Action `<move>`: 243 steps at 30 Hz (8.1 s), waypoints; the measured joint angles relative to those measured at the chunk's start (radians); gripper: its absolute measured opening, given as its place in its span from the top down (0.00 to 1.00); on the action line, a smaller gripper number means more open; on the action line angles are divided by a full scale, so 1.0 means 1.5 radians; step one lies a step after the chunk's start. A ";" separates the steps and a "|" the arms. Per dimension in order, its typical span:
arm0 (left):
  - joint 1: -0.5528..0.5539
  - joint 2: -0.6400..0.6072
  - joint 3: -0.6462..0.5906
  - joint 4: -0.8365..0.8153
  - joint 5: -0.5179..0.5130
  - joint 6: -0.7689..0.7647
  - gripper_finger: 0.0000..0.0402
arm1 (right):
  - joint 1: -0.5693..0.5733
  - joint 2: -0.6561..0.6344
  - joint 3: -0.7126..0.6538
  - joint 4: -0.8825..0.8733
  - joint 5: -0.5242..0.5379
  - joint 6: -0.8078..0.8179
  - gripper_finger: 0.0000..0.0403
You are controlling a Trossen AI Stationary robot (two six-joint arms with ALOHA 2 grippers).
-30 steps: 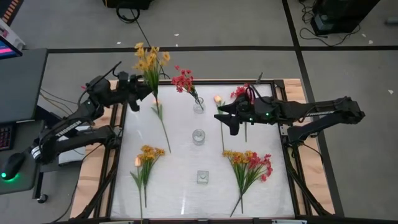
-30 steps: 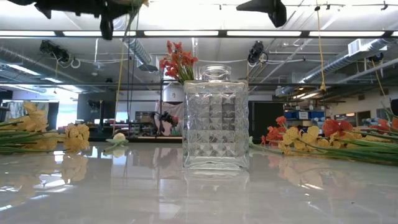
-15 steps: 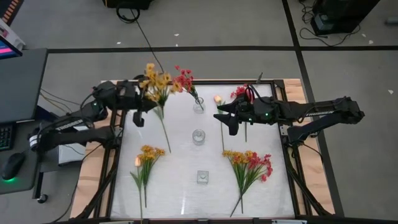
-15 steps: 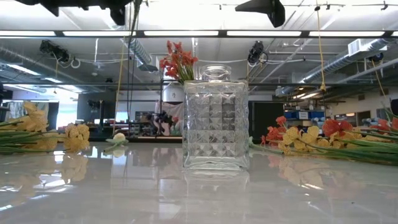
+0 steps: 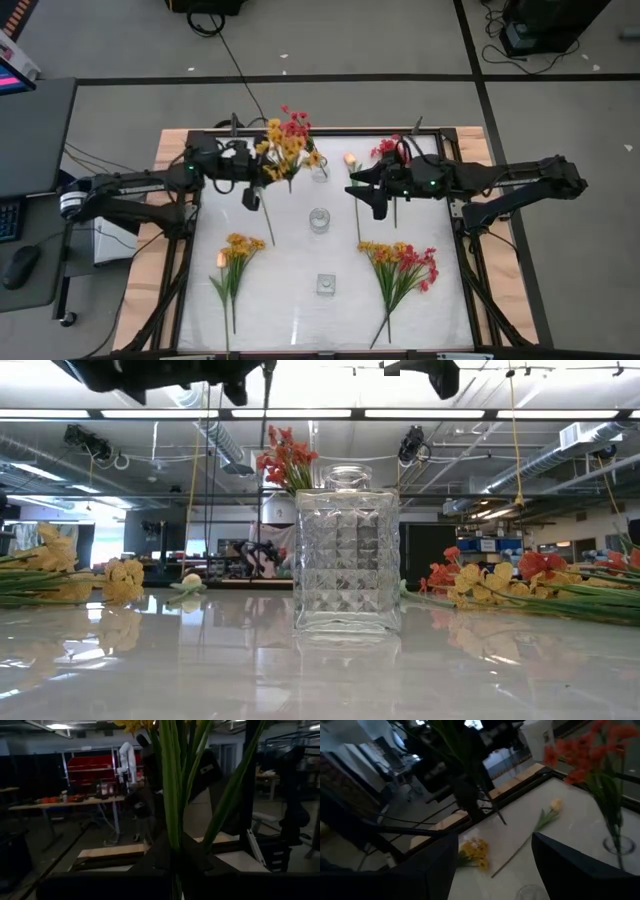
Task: Sort flowers into vase by color
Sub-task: Put the top yellow flowers into the middle transparent vase, then put the bottom orange flower into the bottom transparent vase
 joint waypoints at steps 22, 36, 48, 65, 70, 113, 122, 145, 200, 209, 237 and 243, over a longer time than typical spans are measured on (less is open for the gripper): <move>-0.070 0.233 0.000 0.236 -0.005 -0.003 0.95 | 0.000 -0.088 0.000 0.006 0.019 0.001 0.35; -0.086 0.316 0.000 0.319 -0.004 -0.031 0.95 | 0.000 -0.088 0.000 0.014 0.021 0.003 0.35; -0.088 0.320 0.000 0.299 -0.013 0.004 0.95 | 0.000 -0.088 0.000 0.019 0.021 0.003 0.35; -0.089 0.370 0.000 0.299 -0.015 0.009 0.95 | 0.000 -0.088 0.000 0.024 0.021 0.003 0.35; -0.086 0.371 0.000 0.286 -0.015 0.015 0.95 | 0.000 -0.088 0.000 0.024 0.021 0.000 0.35; -0.025 0.366 0.000 0.253 0.035 -0.140 0.57 | 0.000 -0.088 0.000 0.024 0.023 -0.023 0.35; -0.010 0.366 0.000 0.251 0.089 -0.207 0.46 | 0.000 -0.088 0.000 0.023 0.023 -0.035 0.35; 0.133 0.235 -0.001 -0.051 0.251 -0.163 0.46 | 0.000 -0.087 0.000 0.013 0.024 -0.057 0.35; -0.090 -0.045 0.000 -0.634 -0.082 -0.938 0.46 | 0.000 -0.087 0.000 0.024 0.094 -0.144 0.35; -0.088 -0.044 0.000 -0.602 -0.195 -1.001 0.46 | 0.000 -0.087 0.000 0.024 0.094 -0.144 0.35; -0.395 -0.044 0.158 -1.053 -0.230 -1.206 0.46 | 0.000 -0.087 0.000 0.007 0.145 -0.144 0.35; -0.511 -0.042 0.196 -1.048 -0.252 -1.226 0.46 | 0.000 -0.087 0.000 -0.004 0.145 -0.144 0.35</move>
